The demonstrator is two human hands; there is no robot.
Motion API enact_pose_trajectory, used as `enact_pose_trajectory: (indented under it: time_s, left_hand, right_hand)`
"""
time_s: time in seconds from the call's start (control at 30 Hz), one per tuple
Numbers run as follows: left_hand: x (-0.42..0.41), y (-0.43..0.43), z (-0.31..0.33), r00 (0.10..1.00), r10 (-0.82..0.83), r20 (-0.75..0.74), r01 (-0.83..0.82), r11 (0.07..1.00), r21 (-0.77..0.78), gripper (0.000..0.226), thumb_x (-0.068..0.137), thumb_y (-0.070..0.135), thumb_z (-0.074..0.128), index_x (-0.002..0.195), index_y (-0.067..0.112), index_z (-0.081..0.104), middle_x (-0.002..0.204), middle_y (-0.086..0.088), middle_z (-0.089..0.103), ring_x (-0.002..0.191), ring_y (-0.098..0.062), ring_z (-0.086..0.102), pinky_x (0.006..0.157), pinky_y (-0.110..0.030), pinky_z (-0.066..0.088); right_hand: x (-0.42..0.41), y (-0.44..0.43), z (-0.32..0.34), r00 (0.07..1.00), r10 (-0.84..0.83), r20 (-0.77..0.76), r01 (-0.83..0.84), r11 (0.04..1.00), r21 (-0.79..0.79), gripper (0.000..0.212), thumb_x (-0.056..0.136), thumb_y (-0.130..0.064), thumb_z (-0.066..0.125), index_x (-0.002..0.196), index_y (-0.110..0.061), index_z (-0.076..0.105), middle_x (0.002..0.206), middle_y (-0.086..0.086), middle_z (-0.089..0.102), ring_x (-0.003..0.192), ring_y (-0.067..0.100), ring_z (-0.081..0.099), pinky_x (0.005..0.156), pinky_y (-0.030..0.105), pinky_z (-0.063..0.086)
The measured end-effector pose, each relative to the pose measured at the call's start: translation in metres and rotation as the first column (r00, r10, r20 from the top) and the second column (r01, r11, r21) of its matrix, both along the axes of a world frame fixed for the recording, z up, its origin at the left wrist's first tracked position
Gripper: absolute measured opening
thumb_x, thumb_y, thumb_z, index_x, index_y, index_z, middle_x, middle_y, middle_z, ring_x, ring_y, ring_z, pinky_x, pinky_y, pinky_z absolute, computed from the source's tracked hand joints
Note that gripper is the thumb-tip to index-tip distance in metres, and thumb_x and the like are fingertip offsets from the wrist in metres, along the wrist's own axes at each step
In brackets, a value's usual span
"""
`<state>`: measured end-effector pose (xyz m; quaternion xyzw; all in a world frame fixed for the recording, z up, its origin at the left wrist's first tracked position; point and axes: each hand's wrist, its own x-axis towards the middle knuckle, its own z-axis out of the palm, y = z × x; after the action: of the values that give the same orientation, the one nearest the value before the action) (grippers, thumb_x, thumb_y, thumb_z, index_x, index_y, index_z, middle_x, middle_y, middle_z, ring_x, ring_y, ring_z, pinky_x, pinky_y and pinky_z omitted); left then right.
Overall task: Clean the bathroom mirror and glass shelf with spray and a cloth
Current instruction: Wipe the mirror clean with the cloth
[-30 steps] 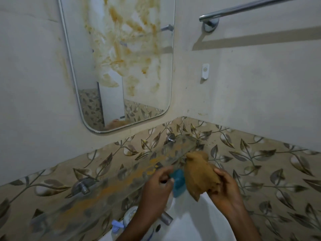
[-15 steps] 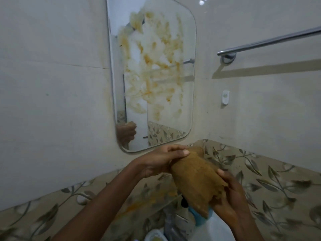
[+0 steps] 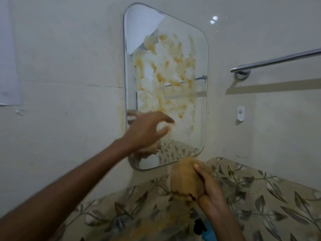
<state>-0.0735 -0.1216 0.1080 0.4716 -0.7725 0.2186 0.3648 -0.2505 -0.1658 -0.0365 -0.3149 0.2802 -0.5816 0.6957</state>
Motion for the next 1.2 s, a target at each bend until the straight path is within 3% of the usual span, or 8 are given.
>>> enact_pose_trajectory:
  time_s: [0.1,0.3,0.43,0.63,0.77,0.9,1.07,1.2]
  left_hand:
    - [0.045,0.008,0.056,0.936,0.340,0.093,-0.257,0.840,-0.478,0.041,0.083,0.038,0.042,0.116,0.022,0.061,0.122,-0.002,0.063,0.116,-0.025,0.054,0.102,-0.047,0.032]
    - [0.123,0.005,0.108,0.639,0.694,0.331,-0.372,0.656,-0.657,0.055,0.096,0.052,0.021,0.145,0.029,0.026,0.154,-0.006,0.026,0.140,-0.037,0.019,0.111,-0.051,0.006]
    - [0.134,-0.004,0.108,0.539,0.763,0.358,-0.361,0.593,-0.720,0.060,0.094,0.060,0.022,0.148,0.033,0.017,0.158,-0.002,0.017,0.142,-0.039,0.013,0.110,-0.060,0.013]
    - [0.135,-0.005,0.105,0.526,0.781,0.336,-0.312,0.544,-0.779,0.068,0.089,0.067,0.027,0.147,0.034,0.018,0.157,-0.003,0.020,0.141,-0.039,0.016,0.112,-0.055,0.012]
    - [0.134,-0.006,0.106,0.515,0.793,0.324,-0.292,0.518,-0.804,0.068,0.090,0.068,0.029,0.147,0.033,0.020,0.156,-0.003,0.023,0.140,-0.038,0.019,0.112,-0.052,0.010]
    - [0.135,-0.006,0.108,0.519,0.790,0.327,-0.293,0.524,-0.800,0.068,0.089,0.068,0.030,0.147,0.032,0.021,0.156,-0.003,0.023,0.141,-0.037,0.018,0.112,-0.051,0.009]
    - [0.135,-0.005,0.107,0.519,0.787,0.332,-0.286,0.527,-0.800,0.068,0.090,0.067,0.029,0.147,0.031,0.023,0.156,-0.005,0.024,0.142,-0.036,0.017,0.111,-0.050,0.006]
    - [0.136,-0.005,0.108,0.517,0.789,0.331,-0.291,0.526,-0.799,0.068,0.090,0.067,0.029,0.147,0.029,0.024,0.155,-0.006,0.025,0.143,-0.034,0.015,0.112,-0.049,0.004]
  right_hand:
    - [-0.002,-0.025,0.009,0.976,-0.217,0.015,0.217,0.976,-0.011,0.010,0.088,-0.021,0.060,0.084,-0.013,0.064,0.091,0.011,0.066,0.087,0.028,0.064,0.083,0.043,0.052]
    - [0.017,-0.105,0.040,0.702,-0.642,-0.307,0.535,0.761,-0.367,0.028,0.095,-0.026,0.046,0.113,-0.007,0.058,0.101,0.008,0.062,0.094,0.026,0.057,0.089,0.038,0.043]
    - [0.042,-0.145,0.037,0.565,-0.693,-0.448,0.471,0.716,-0.515,0.050,0.096,-0.035,0.041,0.143,-0.017,0.035,0.148,0.011,0.039,0.133,0.033,0.039,0.107,0.047,0.032]
    - [0.104,-0.096,0.006,0.673,-0.649,-0.355,0.325,0.691,-0.646,0.065,0.079,-0.068,0.031,0.131,-0.064,-0.008,0.159,-0.013,-0.003,0.146,0.024,0.003,0.117,0.049,0.013]
    - [0.147,-0.027,-0.003,0.610,-0.696,-0.378,-0.012,0.469,-0.883,0.057,0.085,-0.070,0.024,0.123,-0.073,-0.018,0.132,-0.051,-0.031,0.132,-0.006,-0.035,0.114,0.034,-0.012]
    - [0.165,-0.024,0.000,0.544,-0.798,-0.259,-0.201,0.176,-0.964,0.051,0.093,-0.057,0.015,0.143,-0.052,0.005,0.155,-0.023,-0.014,0.144,0.015,-0.020,0.114,0.032,-0.020]
    - [0.158,-0.051,0.035,0.464,-0.864,-0.194,-0.103,0.164,-0.981,0.052,0.096,-0.045,0.020,0.144,-0.047,0.001,0.157,-0.018,-0.013,0.146,0.018,-0.014,0.115,0.034,-0.017]
    - [0.134,-0.090,0.061,0.446,-0.860,-0.249,0.109,0.328,-0.938,0.055,0.090,-0.052,0.015,0.137,-0.056,-0.014,0.152,-0.024,-0.019,0.144,0.010,-0.019,0.116,0.033,-0.017]
